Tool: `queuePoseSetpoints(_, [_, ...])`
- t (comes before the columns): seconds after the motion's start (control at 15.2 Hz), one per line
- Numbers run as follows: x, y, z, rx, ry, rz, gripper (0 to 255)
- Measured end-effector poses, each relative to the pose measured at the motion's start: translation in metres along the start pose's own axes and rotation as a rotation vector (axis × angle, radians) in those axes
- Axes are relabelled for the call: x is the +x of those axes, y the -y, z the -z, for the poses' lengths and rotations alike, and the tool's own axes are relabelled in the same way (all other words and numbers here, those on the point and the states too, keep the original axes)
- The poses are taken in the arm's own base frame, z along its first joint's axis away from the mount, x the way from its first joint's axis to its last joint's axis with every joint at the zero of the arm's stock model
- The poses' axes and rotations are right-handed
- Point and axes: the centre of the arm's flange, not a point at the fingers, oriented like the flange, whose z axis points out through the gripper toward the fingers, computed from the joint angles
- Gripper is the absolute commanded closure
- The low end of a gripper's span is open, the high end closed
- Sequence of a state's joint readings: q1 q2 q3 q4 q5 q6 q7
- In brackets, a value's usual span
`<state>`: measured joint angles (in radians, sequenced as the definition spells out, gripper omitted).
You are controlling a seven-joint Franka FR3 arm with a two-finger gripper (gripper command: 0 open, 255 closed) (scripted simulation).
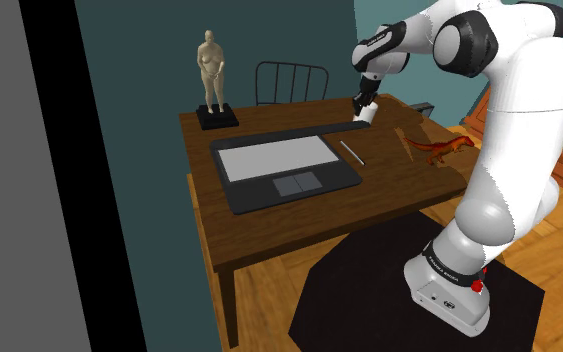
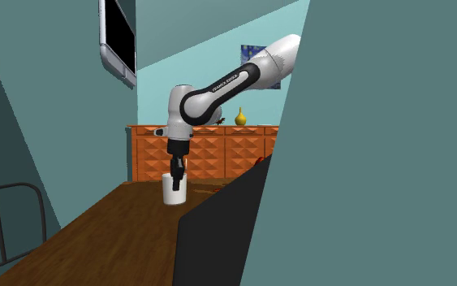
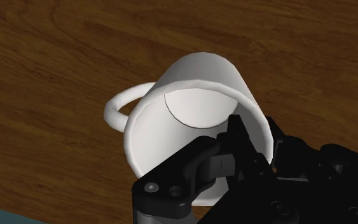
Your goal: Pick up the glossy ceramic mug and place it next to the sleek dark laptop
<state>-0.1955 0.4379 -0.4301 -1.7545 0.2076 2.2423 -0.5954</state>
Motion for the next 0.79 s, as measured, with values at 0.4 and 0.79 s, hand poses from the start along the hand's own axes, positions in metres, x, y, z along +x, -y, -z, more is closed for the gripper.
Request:
queuePoseSetpoints(0.4, [0.000,0.000,0.000,0.000,0.000,0.000,255])
queuePoseSetpoints(0.79, [0.002,-0.001,0.021,0.000,0.000,0.000,255])
